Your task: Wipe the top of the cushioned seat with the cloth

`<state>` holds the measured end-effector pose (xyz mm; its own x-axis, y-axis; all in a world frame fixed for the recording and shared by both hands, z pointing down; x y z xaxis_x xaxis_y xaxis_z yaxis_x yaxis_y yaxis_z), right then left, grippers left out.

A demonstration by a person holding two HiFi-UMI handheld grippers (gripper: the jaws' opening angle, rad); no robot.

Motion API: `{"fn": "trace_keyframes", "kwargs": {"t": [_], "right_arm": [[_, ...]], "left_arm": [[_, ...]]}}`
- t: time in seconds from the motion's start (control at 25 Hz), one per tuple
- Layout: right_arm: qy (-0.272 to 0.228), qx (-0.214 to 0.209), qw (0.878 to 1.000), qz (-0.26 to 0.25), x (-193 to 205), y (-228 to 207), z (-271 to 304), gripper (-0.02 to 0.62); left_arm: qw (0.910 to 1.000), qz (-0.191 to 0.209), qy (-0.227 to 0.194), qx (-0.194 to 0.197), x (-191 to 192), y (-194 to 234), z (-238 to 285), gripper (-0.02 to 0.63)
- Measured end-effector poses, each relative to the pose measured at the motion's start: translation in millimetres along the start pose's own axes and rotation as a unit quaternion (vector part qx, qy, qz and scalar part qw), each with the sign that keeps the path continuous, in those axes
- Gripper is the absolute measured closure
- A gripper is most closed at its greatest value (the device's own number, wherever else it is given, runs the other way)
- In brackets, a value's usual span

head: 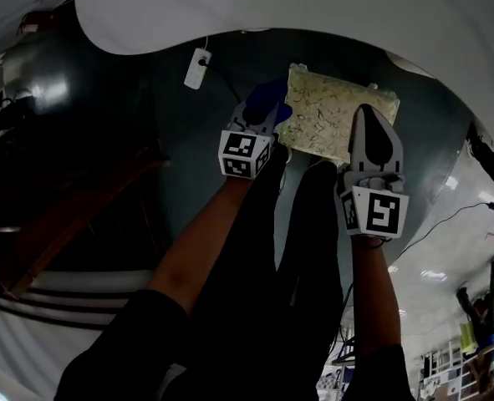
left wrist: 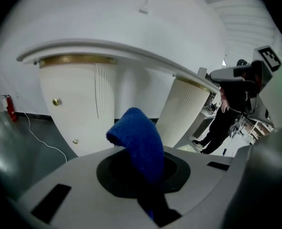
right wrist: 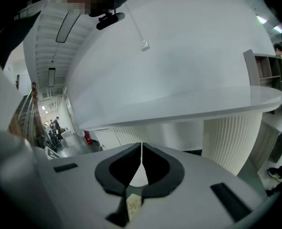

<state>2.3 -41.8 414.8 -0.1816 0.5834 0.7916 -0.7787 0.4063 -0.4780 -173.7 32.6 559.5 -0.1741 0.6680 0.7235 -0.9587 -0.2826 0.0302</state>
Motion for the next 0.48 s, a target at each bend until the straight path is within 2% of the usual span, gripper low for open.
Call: {"fn": "trace_keyframes", "kwargs": {"t": [0.12,0.32,0.48], "right_arm": [[0.006,0.003,1.000,0.000,11,-11,14,0.557],[0.028,-0.015,0.999,-0.042,34,-14,26,0.557],[0.041,-0.010,0.997,-0.060,51,-22,34,0.557]], "left_arm": [[0.9990,0.015,0.039,0.012,27,8,29,0.555],[0.9916,0.092,0.082,0.038,56,6,53,0.555],[0.9928,0.071,0.088,0.038,75,7,70,0.555]]}}
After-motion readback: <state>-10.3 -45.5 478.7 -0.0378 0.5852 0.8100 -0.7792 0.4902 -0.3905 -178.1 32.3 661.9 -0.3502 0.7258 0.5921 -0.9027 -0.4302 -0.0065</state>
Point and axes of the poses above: the fingertips, and each gripper's own axes: z forward along the fingers, y to its left, x out of its underside, the point moved 2 cm from there along -z, backward along the fingers, and after that the axes turned 14 degrees about z, right-handed, at the moved point
